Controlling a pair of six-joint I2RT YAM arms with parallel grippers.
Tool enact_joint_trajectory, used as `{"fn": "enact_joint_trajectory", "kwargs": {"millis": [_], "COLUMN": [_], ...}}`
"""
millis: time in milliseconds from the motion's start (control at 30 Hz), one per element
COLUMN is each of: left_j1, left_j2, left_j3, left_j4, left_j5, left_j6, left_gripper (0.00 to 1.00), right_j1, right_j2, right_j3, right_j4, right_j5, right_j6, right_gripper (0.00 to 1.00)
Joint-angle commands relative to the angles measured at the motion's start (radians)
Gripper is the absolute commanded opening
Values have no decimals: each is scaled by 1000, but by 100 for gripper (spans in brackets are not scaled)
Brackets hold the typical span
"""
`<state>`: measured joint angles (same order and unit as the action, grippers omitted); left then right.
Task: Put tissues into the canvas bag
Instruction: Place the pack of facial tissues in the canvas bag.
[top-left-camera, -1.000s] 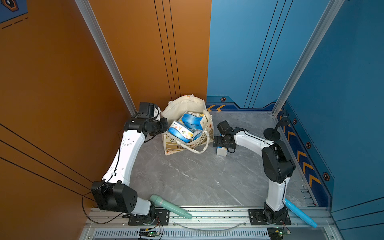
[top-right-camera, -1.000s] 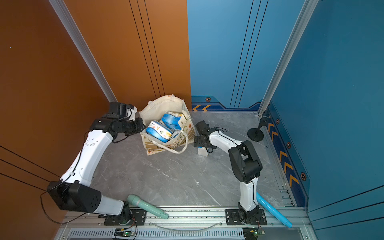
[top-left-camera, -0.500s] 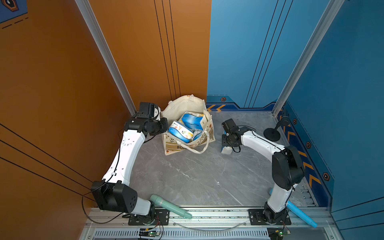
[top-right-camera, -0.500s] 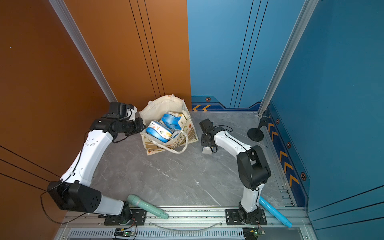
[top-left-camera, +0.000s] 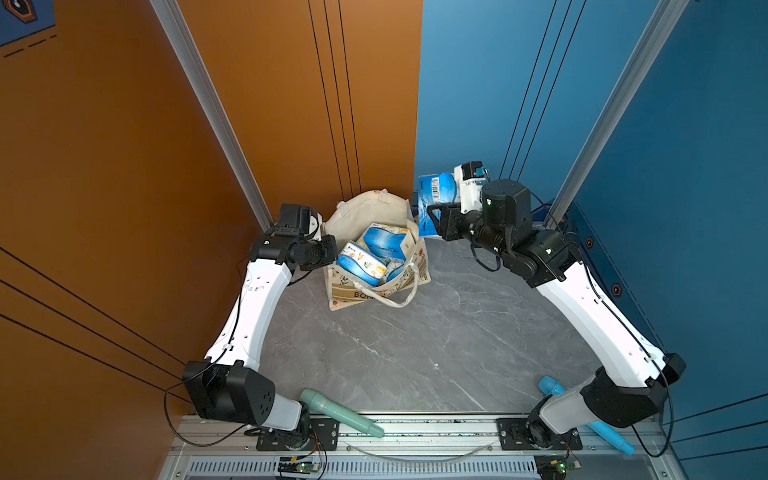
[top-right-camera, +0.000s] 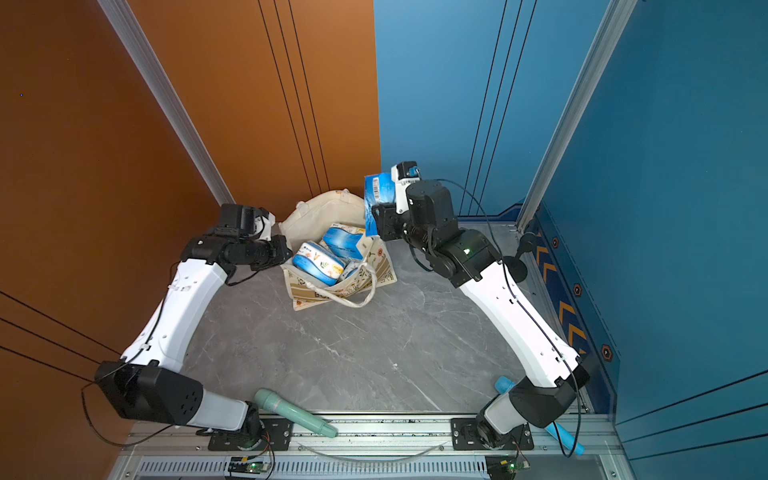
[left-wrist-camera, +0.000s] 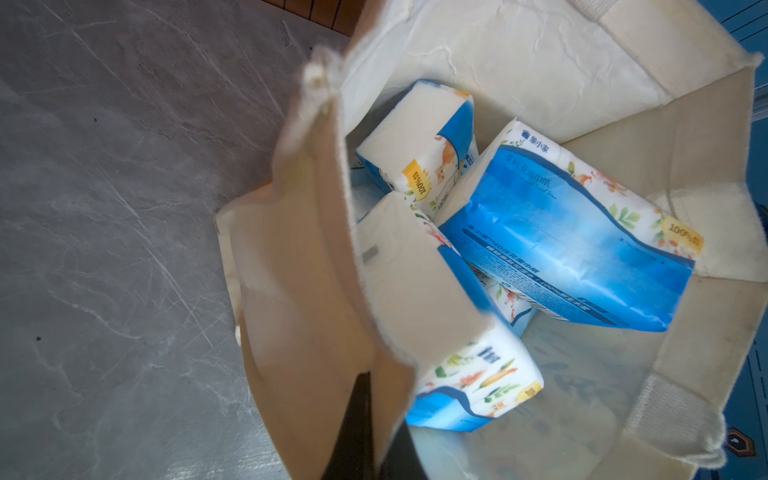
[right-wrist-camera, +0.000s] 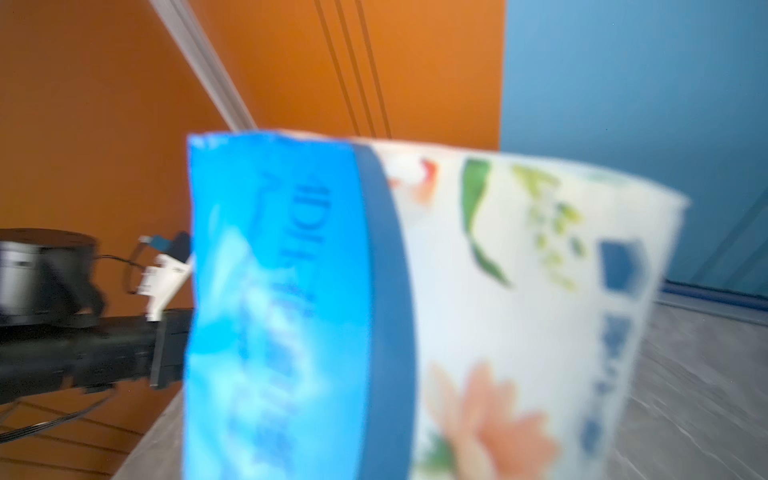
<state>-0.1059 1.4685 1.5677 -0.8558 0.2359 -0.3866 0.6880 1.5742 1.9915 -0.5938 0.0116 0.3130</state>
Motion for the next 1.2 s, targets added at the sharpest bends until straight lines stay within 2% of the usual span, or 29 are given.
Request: {"fn": "enact_joint_trajectory", "kwargs": {"millis": [0, 33, 133, 233, 367, 467, 800, 967, 1167], "left_j1": [-10, -11, -11, -11, -12, -12, -12, -8, -5], "left_j2": [12, 14, 15, 15, 19, 17, 12, 11, 13], "left_j3": [54, 59, 70, 72, 72, 74, 61, 63, 66], "left_j4": [39, 40, 39, 41, 43, 42, 49, 49, 49], "left_j5": [1, 0, -5, -16, -13, -13, -12, -13, -13], "left_j6": [0, -1, -4, -6, -9, -8, -8, -6, -5], "left_gripper": [0, 0, 0, 0, 0, 0, 0, 0, 0], "right_j1": [7, 37, 36, 38, 50, 54, 115, 109, 93], "right_j2": [174, 218, 349, 432, 536, 573, 687, 766, 790], "right_j3": [120, 166, 288, 322, 395, 421, 457, 524, 591], "right_j4": [33, 30, 29, 89, 52, 28, 151, 93, -105], "right_j5": [-159, -174, -216, -238, -169, -82, 198, 160, 59], "right_j6": [-17, -12, 53, 151, 192, 166, -44, -40, -31], "right_gripper": [48, 48, 47, 43, 43, 43, 45, 45, 45]}}
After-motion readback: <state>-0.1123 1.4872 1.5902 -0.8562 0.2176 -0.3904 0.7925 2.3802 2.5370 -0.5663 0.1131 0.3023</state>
